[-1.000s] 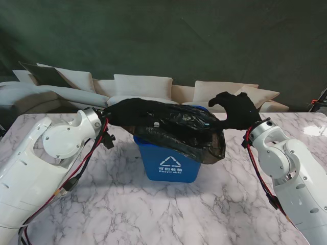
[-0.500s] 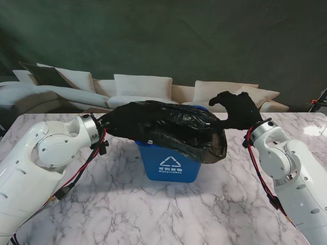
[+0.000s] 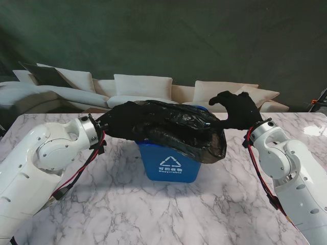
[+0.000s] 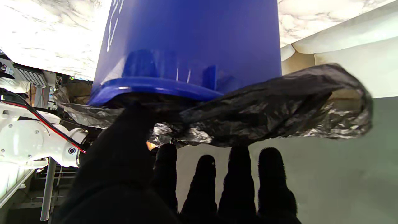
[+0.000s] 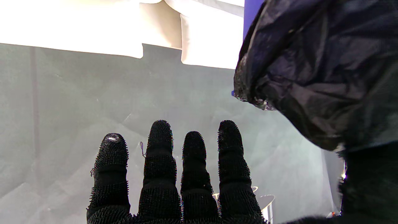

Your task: Fit the garbage bag over the bin

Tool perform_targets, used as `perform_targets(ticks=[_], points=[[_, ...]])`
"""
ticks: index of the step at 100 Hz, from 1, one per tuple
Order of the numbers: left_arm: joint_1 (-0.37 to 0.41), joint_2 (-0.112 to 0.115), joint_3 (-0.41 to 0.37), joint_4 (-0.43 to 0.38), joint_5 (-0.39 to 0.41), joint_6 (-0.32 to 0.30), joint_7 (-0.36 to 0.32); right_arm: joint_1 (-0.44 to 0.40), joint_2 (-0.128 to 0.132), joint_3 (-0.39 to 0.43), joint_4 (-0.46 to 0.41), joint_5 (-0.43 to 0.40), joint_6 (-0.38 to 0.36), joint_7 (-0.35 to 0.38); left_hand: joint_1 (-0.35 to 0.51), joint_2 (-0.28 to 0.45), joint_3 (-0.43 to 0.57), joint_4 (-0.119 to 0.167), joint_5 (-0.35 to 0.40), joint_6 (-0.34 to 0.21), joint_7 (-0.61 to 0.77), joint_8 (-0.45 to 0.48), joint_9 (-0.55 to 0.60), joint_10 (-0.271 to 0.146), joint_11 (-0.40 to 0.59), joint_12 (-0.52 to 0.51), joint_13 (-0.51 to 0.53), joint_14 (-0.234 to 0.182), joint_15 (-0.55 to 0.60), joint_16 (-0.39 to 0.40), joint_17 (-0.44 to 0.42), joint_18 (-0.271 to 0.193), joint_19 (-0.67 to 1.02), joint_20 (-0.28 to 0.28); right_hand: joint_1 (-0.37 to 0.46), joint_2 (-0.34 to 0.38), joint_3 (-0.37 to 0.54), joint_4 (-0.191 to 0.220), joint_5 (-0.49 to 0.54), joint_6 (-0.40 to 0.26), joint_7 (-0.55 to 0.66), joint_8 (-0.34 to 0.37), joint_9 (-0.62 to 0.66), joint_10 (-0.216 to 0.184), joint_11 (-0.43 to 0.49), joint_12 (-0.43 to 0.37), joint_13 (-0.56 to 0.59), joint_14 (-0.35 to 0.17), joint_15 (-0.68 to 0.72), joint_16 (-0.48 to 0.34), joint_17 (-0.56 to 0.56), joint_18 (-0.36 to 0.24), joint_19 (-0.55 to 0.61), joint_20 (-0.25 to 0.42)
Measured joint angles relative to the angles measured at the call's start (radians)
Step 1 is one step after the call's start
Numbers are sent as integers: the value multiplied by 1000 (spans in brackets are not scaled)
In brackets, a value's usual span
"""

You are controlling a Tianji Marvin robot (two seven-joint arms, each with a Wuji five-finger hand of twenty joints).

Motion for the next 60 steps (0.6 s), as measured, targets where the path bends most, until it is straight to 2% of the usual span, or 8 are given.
perform_targets(ticks=[6, 19, 28, 30, 35, 45, 52, 60], points=[[1, -2, 5, 1, -10, 5, 1, 0, 0, 0, 0, 0, 0, -1, 10, 0, 13, 0, 12, 0, -3, 0, 86, -2, 36, 38, 49, -2, 26, 17, 18, 0, 35, 0, 0, 0, 0, 0, 0, 0, 0, 0, 0, 0, 0, 0, 0, 0, 0, 0, 0, 0, 0, 0], [-3, -3, 21, 3, -49, 15, -30, -1, 0, 1, 0, 0, 0, -2, 22, 0, 50, 0, 25, -1, 15, -12, 191, -29, 112, 113, 132, -14, 92, 81, 66, 1, 104, 2, 0, 0, -2, 0, 0, 0, 0, -1, 0, 0, 0, -1, 0, 0, 0, 0, 0, 0, 0, 0], [-6, -5, 28, 8, -50, 16, -25, -1, -1, 1, 0, 0, 0, -3, 45, 0, 56, 0, 83, -1, 83, -12, 270, -46, 166, 168, 200, -21, 144, 139, 106, 1, 163, 13, 23, 6, 2, 0, 0, 0, 0, -1, 0, 0, 0, -1, 0, 0, 0, 0, 0, 0, 0, 0], [-6, -6, 30, 9, -49, 16, -21, -1, -1, 1, 0, 0, 1, -3, 55, 0, 62, -6, 90, -1, 107, -1, 288, -47, 174, 217, 212, -22, 158, 162, 117, 1, 178, 13, 23, 5, -12, 0, 0, 0, 0, -1, 0, 0, 0, -1, 0, 0, 0, 0, 0, 0, 0, 0], [-7, -7, 33, 12, -45, 16, -5, -2, -1, 1, 0, 0, 1, -3, 85, -18, 72, -34, 133, -1, 182, 42, 364, -50, 175, 345, 262, -22, 196, 199, 150, 1, 221, 14, 23, 5, -12, 0, 0, 0, 0, -1, 0, 0, 0, -1, 0, 0, 0, 0, 0, 0, 0, 0], [-7, -12, 38, 20, -31, 15, 43, -2, -1, 1, 0, 0, 2, -4, 166, -34, 73, -43, 197, -1, 331, 148, 543, -75, 70, 549, 338, -24, 265, 280, 199, 1, 281, 25, 23, 20, -5, 0, 0, 0, 0, -1, 0, 0, 0, -1, 0, 0, 0, 0, 0, 0, 0, 0], [-7, -18, 41, 28, -21, 13, 82, -2, -1, 1, 0, 1, 3, -4, 187, -34, 73, -43, 220, -1, 431, 167, 595, -85, 60, 593, 362, -25, 296, 336, 223, 2, 313, 31, 23, 15, -11, 0, 0, 0, 0, -1, 0, 0, 0, -2, 0, 0, 0, 0, 0, 0, 0, 0], [-3, -27, 39, 33, -2, 7, 141, -2, -1, 1, 0, 1, 5, -4, 188, -33, 73, -43, 239, -5, 506, 169, 612, -85, 73, 596, 377, -25, 308, 336, 228, 2, 326, 40, 23, 15, -11, 0, 0, 0, 0, -2, 0, 0, 0, -2, 0, 0, 0, 0, 0, 0, 0, 0]])
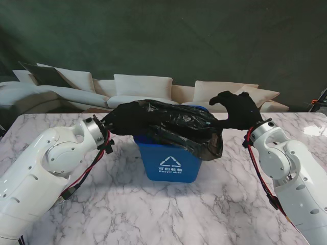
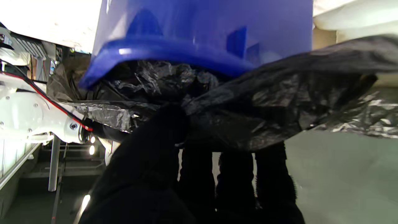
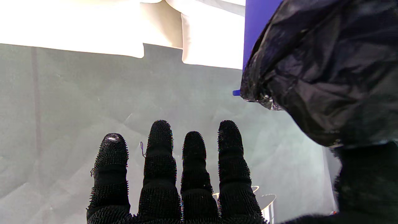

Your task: Fit the garbage bag over the bin

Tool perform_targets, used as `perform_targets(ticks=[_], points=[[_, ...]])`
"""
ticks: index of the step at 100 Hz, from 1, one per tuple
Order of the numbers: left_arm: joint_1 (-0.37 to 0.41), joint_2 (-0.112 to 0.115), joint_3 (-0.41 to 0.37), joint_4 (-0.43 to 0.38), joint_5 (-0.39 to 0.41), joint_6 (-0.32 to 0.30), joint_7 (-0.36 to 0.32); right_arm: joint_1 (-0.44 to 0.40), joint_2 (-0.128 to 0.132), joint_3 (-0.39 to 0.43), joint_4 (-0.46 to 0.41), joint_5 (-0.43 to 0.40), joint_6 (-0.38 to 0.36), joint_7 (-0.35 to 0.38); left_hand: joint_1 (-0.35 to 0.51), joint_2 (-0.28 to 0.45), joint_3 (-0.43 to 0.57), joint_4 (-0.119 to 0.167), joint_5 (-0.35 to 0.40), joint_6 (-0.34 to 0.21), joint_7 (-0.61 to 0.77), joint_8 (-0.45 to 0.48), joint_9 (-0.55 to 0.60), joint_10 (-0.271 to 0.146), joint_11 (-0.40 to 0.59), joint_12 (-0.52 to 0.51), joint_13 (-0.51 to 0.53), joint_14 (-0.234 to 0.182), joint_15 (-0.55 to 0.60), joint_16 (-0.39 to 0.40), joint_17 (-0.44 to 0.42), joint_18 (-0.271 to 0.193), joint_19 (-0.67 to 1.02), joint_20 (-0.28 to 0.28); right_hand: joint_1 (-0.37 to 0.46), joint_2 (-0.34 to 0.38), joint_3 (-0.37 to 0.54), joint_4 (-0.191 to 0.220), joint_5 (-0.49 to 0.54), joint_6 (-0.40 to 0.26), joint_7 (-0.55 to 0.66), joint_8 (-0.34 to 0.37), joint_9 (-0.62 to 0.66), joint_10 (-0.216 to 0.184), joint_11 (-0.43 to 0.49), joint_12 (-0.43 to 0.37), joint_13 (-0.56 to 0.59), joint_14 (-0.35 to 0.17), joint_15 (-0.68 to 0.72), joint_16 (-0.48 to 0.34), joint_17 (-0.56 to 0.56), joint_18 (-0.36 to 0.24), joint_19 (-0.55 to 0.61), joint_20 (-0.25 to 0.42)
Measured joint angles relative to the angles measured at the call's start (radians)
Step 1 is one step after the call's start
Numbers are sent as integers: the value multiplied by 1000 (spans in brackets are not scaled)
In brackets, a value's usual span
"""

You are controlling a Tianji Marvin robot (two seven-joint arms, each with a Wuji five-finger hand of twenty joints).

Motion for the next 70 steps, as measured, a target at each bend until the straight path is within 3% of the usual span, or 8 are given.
perform_targets(ticks=[15, 48, 58, 70], points=[[41, -14, -45, -32, 13, -14, 13, -4, 0, 2, -3, 0, 1, 1, 0, 11, -39, -1, 31, -23, 48, -12, 36, -13, -13, -23, 17, 0, 9, -24, -15, 16, 12, 12, 0, 0, 0, 0, 0, 0, 0, 0, 0, 0, 0, 0, 0, 0, 0, 0, 0, 0, 0, 0], [182, -5, -152, -150, 47, -118, -3, -9, 0, 6, -6, -3, 2, 1, 12, 41, -102, -1, 40, -45, 58, -31, 35, -24, -46, -27, 6, 0, 9, -53, -59, 25, 12, 27, 19, 11, -21, 0, 0, 0, 0, 0, 0, 0, 0, 0, 0, 0, 0, 0, 0, 0, 0, 0], [217, 0, -171, -160, 85, -152, -4, -10, 0, 6, -6, -5, 4, 1, 11, 41, -127, -1, 55, -59, 43, -34, -90, -21, -13, -119, -36, -4, -26, -62, -81, 26, 12, 58, 19, 11, -21, 0, 0, 0, 0, -1, 0, 0, 0, -1, 0, 0, 0, 0, 0, 0, 0, 0], [242, 6, -187, -157, 148, -198, -1, -11, 0, 6, -6, -7, 7, 1, -57, 41, -194, -1, 58, -79, 14, -34, -248, 1, 46, -363, -121, -13, -97, -95, -126, 33, -20, 70, 19, 11, -21, 0, 0, 0, 0, -2, 0, 0, 0, -1, 0, 0, 0, 0, 0, 0, 0, 0]])
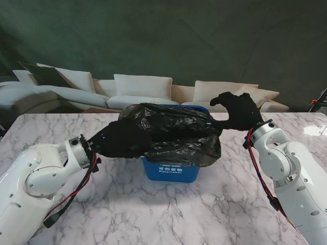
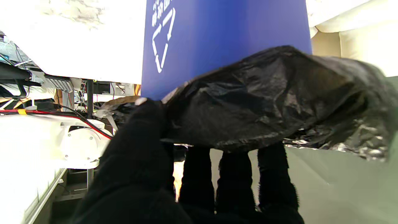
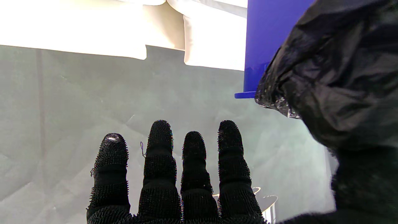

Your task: Fit the garbage bag over the bin

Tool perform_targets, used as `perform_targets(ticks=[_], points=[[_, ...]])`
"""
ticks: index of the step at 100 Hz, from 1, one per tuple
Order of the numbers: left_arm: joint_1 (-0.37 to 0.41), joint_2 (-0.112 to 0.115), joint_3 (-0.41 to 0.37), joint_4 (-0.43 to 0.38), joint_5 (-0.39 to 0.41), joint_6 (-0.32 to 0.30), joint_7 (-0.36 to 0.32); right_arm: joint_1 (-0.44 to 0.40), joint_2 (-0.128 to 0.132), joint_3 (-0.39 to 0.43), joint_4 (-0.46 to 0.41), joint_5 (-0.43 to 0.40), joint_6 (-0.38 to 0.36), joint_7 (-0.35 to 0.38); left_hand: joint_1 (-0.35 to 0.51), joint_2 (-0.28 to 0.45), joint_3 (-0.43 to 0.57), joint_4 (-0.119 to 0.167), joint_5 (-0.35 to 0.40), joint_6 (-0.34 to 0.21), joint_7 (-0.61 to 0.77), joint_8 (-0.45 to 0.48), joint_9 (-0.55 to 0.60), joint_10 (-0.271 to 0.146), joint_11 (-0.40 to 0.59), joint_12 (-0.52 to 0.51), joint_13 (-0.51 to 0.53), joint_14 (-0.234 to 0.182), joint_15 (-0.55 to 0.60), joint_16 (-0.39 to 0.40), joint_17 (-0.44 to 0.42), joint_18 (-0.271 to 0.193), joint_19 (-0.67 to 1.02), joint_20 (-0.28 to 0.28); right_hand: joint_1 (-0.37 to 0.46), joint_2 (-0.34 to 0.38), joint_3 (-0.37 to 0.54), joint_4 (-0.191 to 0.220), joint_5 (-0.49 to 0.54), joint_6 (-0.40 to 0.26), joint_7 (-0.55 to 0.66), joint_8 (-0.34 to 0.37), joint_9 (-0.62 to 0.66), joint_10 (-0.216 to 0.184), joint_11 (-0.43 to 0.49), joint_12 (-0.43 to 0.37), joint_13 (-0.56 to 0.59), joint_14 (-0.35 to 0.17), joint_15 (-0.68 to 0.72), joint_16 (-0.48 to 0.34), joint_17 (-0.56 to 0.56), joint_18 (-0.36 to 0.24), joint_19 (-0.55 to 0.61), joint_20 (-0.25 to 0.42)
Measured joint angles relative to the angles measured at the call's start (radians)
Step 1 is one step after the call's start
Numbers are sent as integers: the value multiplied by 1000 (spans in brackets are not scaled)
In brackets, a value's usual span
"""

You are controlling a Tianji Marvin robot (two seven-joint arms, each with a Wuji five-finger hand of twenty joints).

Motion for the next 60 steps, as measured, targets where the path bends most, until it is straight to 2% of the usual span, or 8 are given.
perform_targets(ticks=[4, 16, 25, 29, 34, 37, 43, 60], points=[[5, 2, -3, 4, -2, -6, -1, 0, 0, 0, 0, -2, 1, 0, -41, -2, -21, 0, 0, 0, -22, 0, -41, 9, -12, -52, -20, 1, -26, -21, -14, 1, -19, 0, 0, 0, 0, 0, 0, 0, 0, 0, 0, 0, 0, 0, 0, 0, 0, 0, 0, 0, 0, 0], [13, 4, -19, 20, 25, -48, 9, 0, 0, -1, -1, -6, 3, 2, -246, -2, -73, 0, -10, 19, -181, -14, -156, 39, -91, -157, -92, 0, -109, -97, -61, 6, -115, -4, 8, 1, 1, 0, 0, 0, 0, 0, 0, 0, 0, 0, 0, 0, 0, 0, 0, 0, 0, 0], [19, 5, -28, 29, 61, -61, 39, 0, 0, -3, -1, -6, 5, 2, -345, -5, -98, 0, -82, 37, -310, -85, -240, 57, -145, -212, -140, 6, -147, -145, -85, 14, -198, -37, 8, 2, 1, 0, 0, 0, 0, 0, 0, 0, 0, 0, 0, 0, 0, 0, 0, 0, 0, 0], [21, 5, -31, 31, 53, -60, 39, 1, 0, -3, -1, -6, 6, 2, -368, -35, -105, -2, -107, 37, -368, -117, -272, 59, -162, -235, -155, 9, -158, -159, -90, 14, -212, -48, 8, 10, 2, 0, 0, 0, 0, 0, 0, 0, 0, 0, 0, 0, 0, 0, 0, 0, 0, 0], [26, 5, -37, 32, 46, -61, 39, 1, 0, -4, -1, -6, 6, 2, -396, -66, -114, -21, -159, 39, -455, -162, -303, 68, -184, -260, -173, 12, -171, -175, -96, 14, -236, -49, 9, 10, 2, 0, 0, 0, 0, -1, 0, 0, 0, 0, 0, 0, 0, 0, 0, 0, 0, 0], [28, 5, -43, 32, 47, -62, 40, 1, 0, -4, -1, -7, 7, 2, -405, -55, -113, -31, -194, 46, -508, -199, -321, 77, -197, -276, -184, 13, -179, -182, -97, 14, -248, -60, 9, 10, 2, 0, 0, 0, 0, -1, 0, 0, 0, 0, 0, 0, 0, 0, 0, 0, 0, 0], [35, 5, -54, 29, 54, -67, 45, 1, 0, -4, -1, -9, 8, 2, -405, -79, -108, -32, -244, 62, -590, -252, -346, 83, -218, -301, -205, 18, -193, -204, -99, 14, -273, -72, 9, 10, 2, 0, 0, 0, 0, -1, 0, 0, 0, 0, 0, 0, 0, 0, 0, 0, 0, 0], [56, 2, -90, 9, 67, -67, 64, -2, 0, -1, -3, -11, 12, 2, -406, -82, -108, -32, -266, 63, -633, -298, -369, 91, -234, -326, -219, 29, -212, -231, -109, 3, -313, -98, 11, 10, -6, 0, 0, 0, 0, -1, -1, 0, 0, 0, 0, 0, 0, 0, 0, 0, 0, 0]])
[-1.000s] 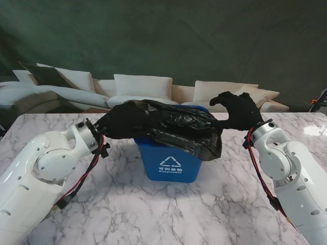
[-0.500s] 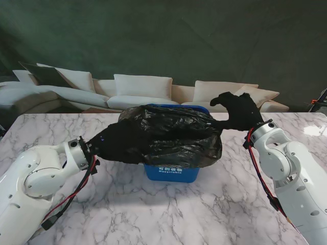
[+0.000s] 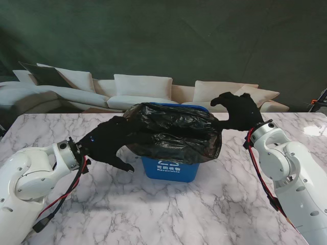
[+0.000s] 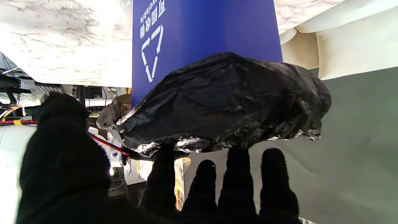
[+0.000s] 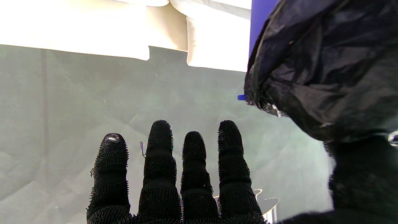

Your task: Fit the garbage bag over the bin

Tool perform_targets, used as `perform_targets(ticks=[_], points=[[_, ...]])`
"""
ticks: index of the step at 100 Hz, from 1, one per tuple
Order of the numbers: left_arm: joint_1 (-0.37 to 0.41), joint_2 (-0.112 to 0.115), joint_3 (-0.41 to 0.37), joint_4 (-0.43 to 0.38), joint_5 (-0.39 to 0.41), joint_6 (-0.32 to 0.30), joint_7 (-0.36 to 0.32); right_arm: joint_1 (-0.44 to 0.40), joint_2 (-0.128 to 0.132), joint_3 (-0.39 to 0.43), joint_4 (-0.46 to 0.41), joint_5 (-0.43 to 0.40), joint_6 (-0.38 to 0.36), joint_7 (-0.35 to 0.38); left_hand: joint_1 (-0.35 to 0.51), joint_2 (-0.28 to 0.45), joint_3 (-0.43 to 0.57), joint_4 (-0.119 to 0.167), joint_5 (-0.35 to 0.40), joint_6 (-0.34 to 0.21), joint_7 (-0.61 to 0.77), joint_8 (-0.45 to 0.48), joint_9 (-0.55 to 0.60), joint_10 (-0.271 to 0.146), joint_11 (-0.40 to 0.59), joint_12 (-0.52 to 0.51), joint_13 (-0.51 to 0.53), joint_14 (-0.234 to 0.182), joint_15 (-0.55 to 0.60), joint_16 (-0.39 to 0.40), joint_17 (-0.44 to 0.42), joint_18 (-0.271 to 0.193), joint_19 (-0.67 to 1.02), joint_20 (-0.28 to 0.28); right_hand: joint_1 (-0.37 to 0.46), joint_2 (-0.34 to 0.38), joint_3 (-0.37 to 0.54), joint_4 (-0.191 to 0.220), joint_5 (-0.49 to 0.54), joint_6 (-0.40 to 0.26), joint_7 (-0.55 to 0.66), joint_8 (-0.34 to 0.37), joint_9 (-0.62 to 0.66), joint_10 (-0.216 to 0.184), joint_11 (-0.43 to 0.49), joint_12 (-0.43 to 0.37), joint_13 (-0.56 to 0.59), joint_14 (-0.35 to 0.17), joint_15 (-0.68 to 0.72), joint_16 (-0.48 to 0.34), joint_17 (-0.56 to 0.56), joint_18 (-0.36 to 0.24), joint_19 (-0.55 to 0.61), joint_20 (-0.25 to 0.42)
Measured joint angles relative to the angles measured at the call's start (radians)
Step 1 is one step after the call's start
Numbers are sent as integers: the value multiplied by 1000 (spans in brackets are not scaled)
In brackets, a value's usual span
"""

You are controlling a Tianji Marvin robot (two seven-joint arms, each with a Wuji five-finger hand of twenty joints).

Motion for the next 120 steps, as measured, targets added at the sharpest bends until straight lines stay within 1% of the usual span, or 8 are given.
perform_targets(ticks=[26, 38, 50, 55, 70, 89, 107, 120], points=[[9, -9, -10, -13, -41, 19, 49, -1, 0, 1, -1, -3, 5, -1, 1, 31, -1, 0, 217, 2, 317, 238, 125, -4, 117, 138, 26, 3, 37, 43, 26, -1, 72, 14, 9, 7, -11, 0, 0, 0, 0, -8, 0, 0, 0, 0, 0, 0, 0, 0, 0, 0, 0, 0], [10, -14, -9, -15, -107, 37, 48, 0, 0, 1, -1, -6, 5, -1, 1, 56, -2, 0, 217, 2, 480, 359, 125, -3, 127, 167, 41, 4, 70, 101, 37, -1, 144, 49, 9, 7, -12, 0, 0, 0, 0, -8, 0, 0, 0, 0, 0, 0, 0, 0, 0, 0, 0, 0], [8, -14, 2, -19, -138, 68, 32, 0, 0, 1, 0, -7, 5, -1, 1, 67, -2, 0, 4, 6, 641, 560, 71, -2, 163, 218, 40, 4, 87, 127, 38, -1, 157, 62, 9, 7, -22, 0, 0, 0, 0, -8, 0, 0, 0, -1, 0, 0, 0, 0, 0, 0, 0, 0], [5, -14, 7, -22, -155, 83, 2, 0, 0, 1, 0, -7, 5, -1, 1, 69, -2, 0, -63, 8, 563, 551, 38, 0, 162, 223, 28, 6, 87, 127, 38, -1, 157, 63, 9, 7, -22, 0, 0, 0, 0, -8, -1, 0, 0, -1, 0, 0, 0, 0, 0, 0, 0, 0], [-14, -12, 24, -25, -148, 91, -7, 0, 0, 1, 1, -8, 6, -2, 4, 134, -5, 0, -95, 20, 163, 223, 11, 0, 126, 192, 16, 6, 88, 127, 38, -1, 157, 63, 10, 7, -22, 0, 0, 0, 0, -8, -1, 0, 0, -1, 0, 0, 0, 0, 0, 0, 0, 0], [-50, -14, 63, -20, -225, 128, 7, 0, 0, 1, 1, -8, 7, -2, 167, 197, -16, 0, -29, 33, 118, 174, 96, -19, 138, 187, 17, 6, 82, 92, 38, -1, 157, 64, 33, 7, -26, 0, 0, 0, 0, -9, -12, 1, 0, -1, 0, 0, 0, 0, 0, 0, 0, 0], [-113, -5, 102, -11, -248, 145, -148, 1, 0, 1, 3, -7, 9, -5, 164, 174, -14, 3, -26, 35, 75, 117, 85, -21, 63, 63, 17, -11, 17, 0, 36, -1, 115, 41, 33, 7, -26, 0, 0, 0, 0, -9, -12, 1, 0, -1, -1, 0, 0, 0, 0, 0, 0, 0], [-143, 7, 146, 35, -291, 178, -151, 3, 0, -1, 4, -3, 10, -8, 75, 152, -9, 3, 20, 35, 65, 99, 86, -19, 50, 26, 17, -12, 3, -17, 35, -2, 102, 38, 33, 16, -29, 0, 0, 0, 0, -9, -12, 1, 0, -1, -2, 0, 0, 0, 0, 0, 0, 0]])
